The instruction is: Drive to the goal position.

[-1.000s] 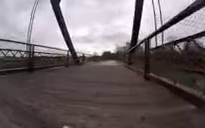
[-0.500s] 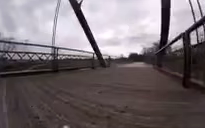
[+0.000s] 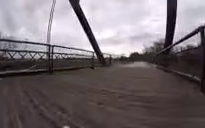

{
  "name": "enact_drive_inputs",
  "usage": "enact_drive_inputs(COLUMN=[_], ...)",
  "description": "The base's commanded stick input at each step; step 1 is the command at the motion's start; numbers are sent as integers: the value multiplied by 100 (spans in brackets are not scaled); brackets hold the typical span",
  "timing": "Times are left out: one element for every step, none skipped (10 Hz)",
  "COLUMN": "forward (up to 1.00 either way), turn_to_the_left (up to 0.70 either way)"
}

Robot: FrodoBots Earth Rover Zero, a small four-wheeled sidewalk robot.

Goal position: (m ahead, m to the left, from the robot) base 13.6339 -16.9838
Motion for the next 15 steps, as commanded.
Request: enact_drive_inputs(forward=[100,100,100,100,100,100,100,100,100,100,100,100,100,100,100], turn_to_the_left=[-40,-40,-40,-40,-40,-27,0,0,0,0,0,0,0,0,0])
